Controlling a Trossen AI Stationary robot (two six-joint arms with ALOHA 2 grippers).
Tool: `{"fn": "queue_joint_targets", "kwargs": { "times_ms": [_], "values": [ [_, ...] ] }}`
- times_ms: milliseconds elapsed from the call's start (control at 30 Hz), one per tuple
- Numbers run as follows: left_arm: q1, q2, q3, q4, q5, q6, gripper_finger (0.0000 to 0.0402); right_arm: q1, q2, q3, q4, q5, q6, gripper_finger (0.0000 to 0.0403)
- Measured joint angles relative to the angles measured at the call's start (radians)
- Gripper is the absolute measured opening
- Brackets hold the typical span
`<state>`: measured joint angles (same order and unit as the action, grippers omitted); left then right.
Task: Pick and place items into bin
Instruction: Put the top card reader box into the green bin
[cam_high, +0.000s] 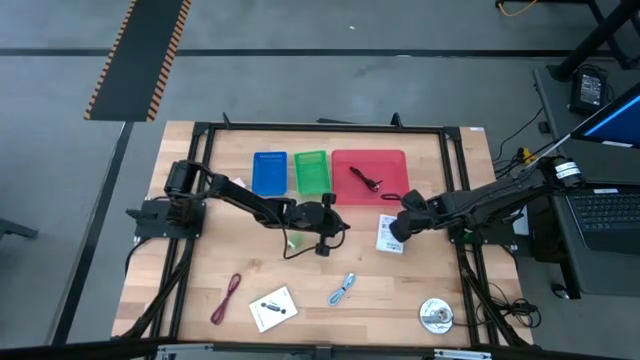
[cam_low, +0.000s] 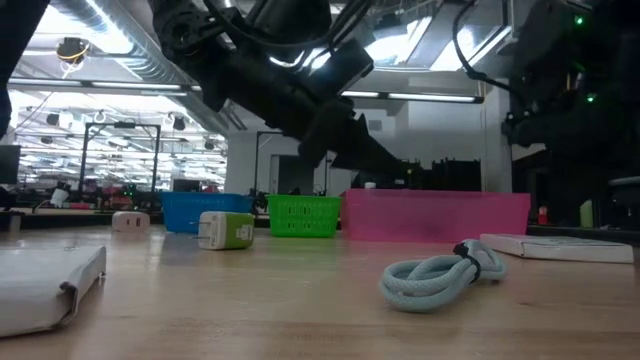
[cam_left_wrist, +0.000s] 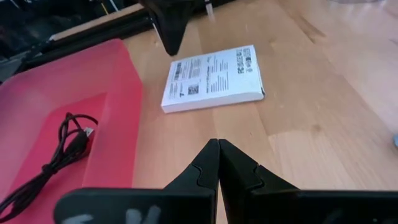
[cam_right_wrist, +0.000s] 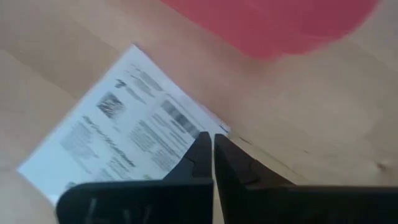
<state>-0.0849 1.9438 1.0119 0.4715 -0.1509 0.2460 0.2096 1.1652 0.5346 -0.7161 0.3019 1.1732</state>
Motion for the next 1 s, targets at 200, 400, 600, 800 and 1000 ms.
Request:
{"fn": "queue_joint_targets", "kwargs": {
  "times_ms": [200, 400, 600, 800, 1000],
  "values": [
    [0.0, 0.0, 0.0, 0.025, 0.0, 0.0, 0.0002, 0.0, 0.01, 0.0, 0.003, 0.0, 0.0, 0.0],
    [-0.004, 0.0, -0.001, 0.029, 0.0, 0.0, 0.0002, 0.0, 0.055, 0.0, 0.008, 0.0, -0.001, 0.0],
    [-0.013, 0.0, -0.001, 0.033, 0.0, 0.001, 0.0002, 0.0, 0.097, 0.0, 0.011, 0.0, -0.001, 0.0],
    [-0.019, 0.0, -0.001, 0.035, 0.0, 0.002, 0.0002, -0.002, 0.124, 0.003, 0.015, -0.012, 0.0, 0.0],
    [-0.029, 0.0, -0.001, 0.035, 0.001, 0.062, 0.0002, -0.002, 0.18, 0.007, 0.042, -0.021, 0.002, 0.0]
  ]
}}
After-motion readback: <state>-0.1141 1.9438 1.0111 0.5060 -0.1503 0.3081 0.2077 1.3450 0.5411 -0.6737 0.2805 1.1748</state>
